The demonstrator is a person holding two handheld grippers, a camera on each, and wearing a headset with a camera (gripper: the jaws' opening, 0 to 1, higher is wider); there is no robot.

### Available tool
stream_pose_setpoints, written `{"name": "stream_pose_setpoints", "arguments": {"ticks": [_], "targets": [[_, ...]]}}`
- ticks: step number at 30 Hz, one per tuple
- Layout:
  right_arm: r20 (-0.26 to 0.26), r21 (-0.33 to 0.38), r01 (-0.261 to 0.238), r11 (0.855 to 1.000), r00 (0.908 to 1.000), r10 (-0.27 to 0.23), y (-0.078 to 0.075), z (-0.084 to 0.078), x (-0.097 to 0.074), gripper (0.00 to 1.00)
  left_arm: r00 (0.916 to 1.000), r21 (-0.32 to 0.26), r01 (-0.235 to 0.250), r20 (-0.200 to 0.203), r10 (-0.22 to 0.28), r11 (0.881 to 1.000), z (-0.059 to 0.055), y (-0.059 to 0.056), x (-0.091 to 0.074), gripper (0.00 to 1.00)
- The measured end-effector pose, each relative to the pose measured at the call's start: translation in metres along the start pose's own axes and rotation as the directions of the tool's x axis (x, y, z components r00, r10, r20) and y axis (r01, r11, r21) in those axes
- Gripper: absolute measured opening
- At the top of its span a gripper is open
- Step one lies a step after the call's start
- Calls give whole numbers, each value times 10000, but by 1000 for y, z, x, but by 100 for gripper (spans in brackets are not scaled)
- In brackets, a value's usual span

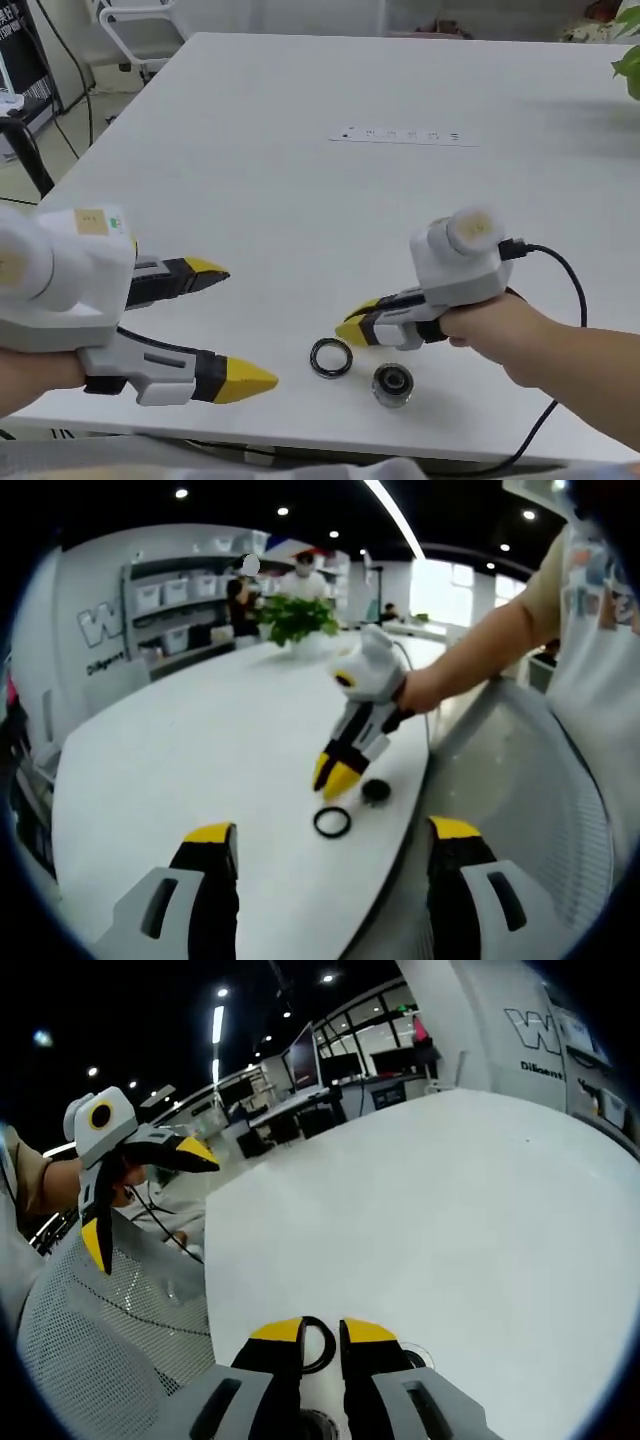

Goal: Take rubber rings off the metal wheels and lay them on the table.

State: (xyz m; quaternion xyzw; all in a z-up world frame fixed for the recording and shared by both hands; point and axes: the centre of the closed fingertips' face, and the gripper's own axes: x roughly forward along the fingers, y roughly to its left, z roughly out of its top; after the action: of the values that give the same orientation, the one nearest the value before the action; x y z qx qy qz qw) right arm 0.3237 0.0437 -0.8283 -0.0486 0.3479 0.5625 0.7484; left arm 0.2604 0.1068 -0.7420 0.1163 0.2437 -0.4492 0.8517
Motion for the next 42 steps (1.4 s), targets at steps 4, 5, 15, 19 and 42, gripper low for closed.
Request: {"name": "stream_pose_setpoints", "arguments": {"ticks": [4, 5, 15, 19, 42], "targets": [[364, 125, -42, 9999, 9993, 38, 2, 8, -8, 16, 10000, 73, 11, -17, -11, 10000, 1, 0, 0, 78], [473, 109, 20, 9999, 9989, -25, 2, 10, -11, 18, 10000, 86, 12, -8, -12, 10000, 2, 0, 0, 78], [1137, -252, 297, 9992, 9932, -267, 1, 21, -35, 35, 10000, 75, 26, 21, -26, 10000, 4, -1, 1, 78], [1370, -376, 492, 9981, 9896, -436, 0, 21, -47, 40, 10000, 46, 6, 54, -6, 10000, 4, -1, 2, 78], [2110, -681, 1527, 9859, 9681, -1353, 11, 3, -105, 79, 9999, 61, -67, 85, 66, 10000, 7, -2, -1, 79]]}}
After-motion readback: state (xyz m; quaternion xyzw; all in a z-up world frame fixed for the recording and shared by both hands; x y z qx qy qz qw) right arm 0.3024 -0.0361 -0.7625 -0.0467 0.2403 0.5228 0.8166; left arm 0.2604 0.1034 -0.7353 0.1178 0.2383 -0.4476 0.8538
